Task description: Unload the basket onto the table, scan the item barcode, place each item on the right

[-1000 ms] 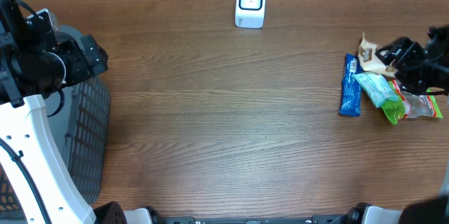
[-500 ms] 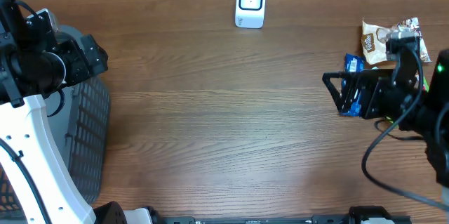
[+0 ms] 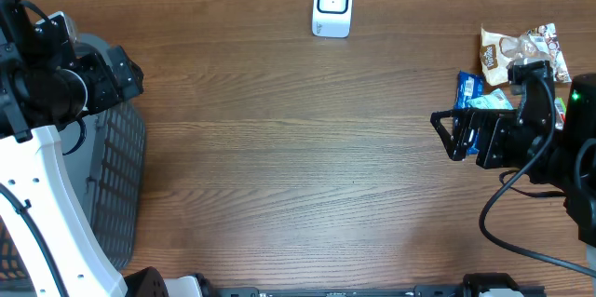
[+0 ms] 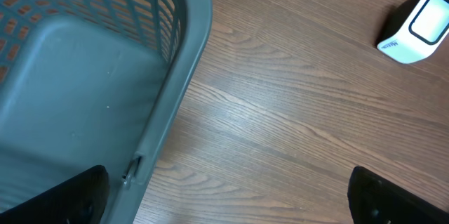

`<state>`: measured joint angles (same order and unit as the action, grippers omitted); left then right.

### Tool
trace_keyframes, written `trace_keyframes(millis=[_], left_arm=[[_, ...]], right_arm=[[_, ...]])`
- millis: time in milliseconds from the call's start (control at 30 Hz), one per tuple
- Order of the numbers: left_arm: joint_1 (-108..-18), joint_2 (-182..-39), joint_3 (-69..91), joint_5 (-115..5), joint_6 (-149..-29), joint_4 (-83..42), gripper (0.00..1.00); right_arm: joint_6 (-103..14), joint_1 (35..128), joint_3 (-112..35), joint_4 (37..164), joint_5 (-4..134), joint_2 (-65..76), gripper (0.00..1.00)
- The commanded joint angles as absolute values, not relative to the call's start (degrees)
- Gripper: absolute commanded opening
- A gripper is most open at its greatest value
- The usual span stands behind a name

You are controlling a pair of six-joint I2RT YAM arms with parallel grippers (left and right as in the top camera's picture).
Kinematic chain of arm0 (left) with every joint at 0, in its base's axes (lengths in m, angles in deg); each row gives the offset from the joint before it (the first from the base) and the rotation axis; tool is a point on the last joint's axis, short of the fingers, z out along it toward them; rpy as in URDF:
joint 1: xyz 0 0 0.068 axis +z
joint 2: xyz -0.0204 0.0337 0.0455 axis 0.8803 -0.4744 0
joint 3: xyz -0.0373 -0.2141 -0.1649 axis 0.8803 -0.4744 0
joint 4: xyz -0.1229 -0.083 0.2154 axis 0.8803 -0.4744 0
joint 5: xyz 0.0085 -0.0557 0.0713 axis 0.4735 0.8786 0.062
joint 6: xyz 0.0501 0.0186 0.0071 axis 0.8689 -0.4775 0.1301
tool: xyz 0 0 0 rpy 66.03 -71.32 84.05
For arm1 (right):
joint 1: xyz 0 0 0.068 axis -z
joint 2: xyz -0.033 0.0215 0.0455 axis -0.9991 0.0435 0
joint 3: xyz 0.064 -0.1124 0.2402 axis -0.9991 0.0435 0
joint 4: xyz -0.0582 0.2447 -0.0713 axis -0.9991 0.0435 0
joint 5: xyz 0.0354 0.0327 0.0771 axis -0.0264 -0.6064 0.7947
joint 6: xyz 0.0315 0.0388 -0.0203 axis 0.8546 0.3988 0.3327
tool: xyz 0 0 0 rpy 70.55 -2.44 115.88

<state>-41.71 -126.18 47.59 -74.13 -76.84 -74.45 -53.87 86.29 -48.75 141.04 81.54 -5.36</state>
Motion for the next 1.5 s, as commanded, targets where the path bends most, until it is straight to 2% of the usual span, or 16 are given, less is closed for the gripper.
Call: trace_keyframes(millis=[0, 133, 267, 567, 700, 1033, 1267, 1467], left_arm=[[-41.8, -125.5, 48.4, -73.7, -77.8, -74.4, 1.0], [-41.8, -125.5, 48.4, -73.7, -77.8, -74.4, 1.0], [-41.8, -125.5, 48.4, -73.7, -77.8, -74.4, 1.0], [-41.8, -125.5, 48.4, -73.7, -77.8, -74.4, 1.0], [-41.8, -125.5, 48.4, -73.7, -77.8, -74.4, 0.99], [-41.8, -125.5, 48.4, -73.7, -77.8, -74.4, 0.99], [-41.8, -125.5, 48.4, -73.7, -77.8, -74.4, 1.0], [-41.8, -125.5, 48.4, -73.7, -77.8, -74.4, 0.99]], right_arm=[[-54.3, 86.0, -49.5, 139.6, 76.6, -6.3, 1.0], [-54.3, 85.8, -45.1, 131.3, 66.7, -10.5, 1.0], [-54.3, 85.1, -34.7, 118.2, 60.1, -17.8, 1.0], [-54.3, 84.9, 3.3, 80.8, 58.1, -40.8, 1.0], [-54.3, 84.2, 18.4, 70.0, 57.8, -50.7, 1.0], [-54.3, 81.7, 34.6, 65.4, 54.2, -65.4, 1.0], [-54.1, 81.4, 34.9, 72.5, 54.5, -65.3, 1.0], [-54.1, 81.4, 34.9, 72.3, 57.7, -64.8, 1.0]])
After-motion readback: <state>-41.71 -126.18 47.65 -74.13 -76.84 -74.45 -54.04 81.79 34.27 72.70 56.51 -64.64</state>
